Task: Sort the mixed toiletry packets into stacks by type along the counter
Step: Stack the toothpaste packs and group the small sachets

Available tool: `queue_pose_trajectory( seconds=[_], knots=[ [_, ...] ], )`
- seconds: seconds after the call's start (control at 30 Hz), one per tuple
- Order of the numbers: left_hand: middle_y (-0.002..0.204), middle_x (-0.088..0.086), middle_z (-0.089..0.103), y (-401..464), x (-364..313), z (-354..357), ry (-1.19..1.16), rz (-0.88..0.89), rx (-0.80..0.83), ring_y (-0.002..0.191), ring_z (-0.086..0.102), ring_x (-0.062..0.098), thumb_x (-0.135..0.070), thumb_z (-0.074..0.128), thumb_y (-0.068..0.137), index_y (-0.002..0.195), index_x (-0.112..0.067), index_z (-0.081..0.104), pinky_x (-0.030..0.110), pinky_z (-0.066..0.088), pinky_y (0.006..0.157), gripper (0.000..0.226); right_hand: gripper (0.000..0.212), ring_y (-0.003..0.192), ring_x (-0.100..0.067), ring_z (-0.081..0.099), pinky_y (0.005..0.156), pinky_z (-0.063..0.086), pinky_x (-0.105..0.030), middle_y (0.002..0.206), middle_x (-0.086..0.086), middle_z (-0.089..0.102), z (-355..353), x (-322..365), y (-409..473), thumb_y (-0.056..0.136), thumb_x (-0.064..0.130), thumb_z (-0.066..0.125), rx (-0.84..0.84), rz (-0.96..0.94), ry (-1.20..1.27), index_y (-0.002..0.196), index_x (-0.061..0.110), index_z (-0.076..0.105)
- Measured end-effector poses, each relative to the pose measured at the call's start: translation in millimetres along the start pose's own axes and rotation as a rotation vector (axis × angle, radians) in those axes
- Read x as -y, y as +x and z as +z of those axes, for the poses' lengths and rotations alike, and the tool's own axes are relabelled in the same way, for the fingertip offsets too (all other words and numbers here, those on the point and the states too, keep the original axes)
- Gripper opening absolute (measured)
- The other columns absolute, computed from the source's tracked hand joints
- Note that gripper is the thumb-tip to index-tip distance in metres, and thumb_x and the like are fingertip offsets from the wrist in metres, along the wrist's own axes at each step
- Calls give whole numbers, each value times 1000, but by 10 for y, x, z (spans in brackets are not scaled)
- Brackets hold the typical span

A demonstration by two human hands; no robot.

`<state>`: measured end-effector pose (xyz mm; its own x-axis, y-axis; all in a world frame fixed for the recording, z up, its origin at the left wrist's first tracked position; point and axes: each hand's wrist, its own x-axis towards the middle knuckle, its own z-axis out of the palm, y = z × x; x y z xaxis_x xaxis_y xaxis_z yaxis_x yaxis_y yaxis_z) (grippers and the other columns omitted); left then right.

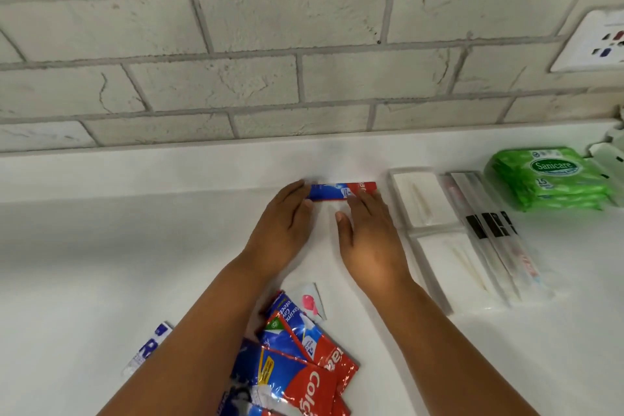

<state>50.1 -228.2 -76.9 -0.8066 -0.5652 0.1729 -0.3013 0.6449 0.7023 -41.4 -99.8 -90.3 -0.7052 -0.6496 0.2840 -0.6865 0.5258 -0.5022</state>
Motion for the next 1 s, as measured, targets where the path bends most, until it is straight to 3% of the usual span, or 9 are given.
queue_pose_trajectory(
  seconds=[0.07,0.13,0.27,0.33,0.6,0.73,0.83,0.93,1.0],
  knots=[
    [127,-7,53,-148,-54,-154,-56,-54,8,115,43,-2,-22,40,102,129,-11,59,-8,19,91,34,49,130,-29,46,111,36,-41,131,-13,58,-111,115,-202,96,41,38,19,10,66,123,7,60],
    [114,-10,56,-338,-64,-297,-37,-65,39,103,47,-3,-26,42,101,119,-12,65,-8,24,82,33,42,131,-21,43,108,30,-26,134,-5,55,-239,228,-431,97,40,45,89,22,97,126,14,59],
    [105,-2,67,-794,50,-460,17,-65,103,93,57,4,-35,45,100,104,-11,72,18,42,84,36,44,125,-5,43,90,30,-10,135,7,52,-437,334,-895,92,50,49,256,40,96,129,26,54],
    [108,-4,66,-1009,105,-470,95,-94,101,101,57,9,-43,46,98,107,-19,71,28,44,89,36,46,120,-4,45,86,34,-9,130,8,54,-512,348,-1076,90,52,51,298,55,96,126,26,55],
    [120,-2,55,-1460,-70,-364,316,-183,18,114,43,14,-48,55,90,123,-27,58,23,33,88,39,26,94,-10,50,77,40,-20,105,0,60,-632,322,-1474,90,41,56,306,58,-5,108,22,62],
    [119,-3,56,-1518,-109,-328,251,-261,-18,111,46,12,-48,64,84,116,-24,60,23,36,86,41,27,87,-7,47,74,35,-18,103,3,60,-631,352,-1525,88,44,59,316,39,-43,103,22,61],
    [115,-4,59,-1504,-131,-320,184,-309,-36,107,51,11,-50,65,82,111,-24,62,27,43,87,38,26,88,-7,55,75,45,-20,100,4,63,-623,347,-1519,85,45,64,318,91,30,97,22,60],
    [107,-4,61,-1489,-154,-340,73,-323,-72,102,56,13,-43,65,85,101,-24,61,33,50,87,25,18,78,-6,62,62,46,-18,91,5,69,-674,348,-1492,86,36,67,331,172,197,89,21,57],
    [105,-3,62,-1484,-179,-368,-8,-337,-84,97,59,11,-35,64,88,97,-23,59,29,52,83,16,17,75,-5,62,55,41,-16,88,4,69,-717,342,-1467,88,33,65,352,239,305,89,18,56]
  ],
)
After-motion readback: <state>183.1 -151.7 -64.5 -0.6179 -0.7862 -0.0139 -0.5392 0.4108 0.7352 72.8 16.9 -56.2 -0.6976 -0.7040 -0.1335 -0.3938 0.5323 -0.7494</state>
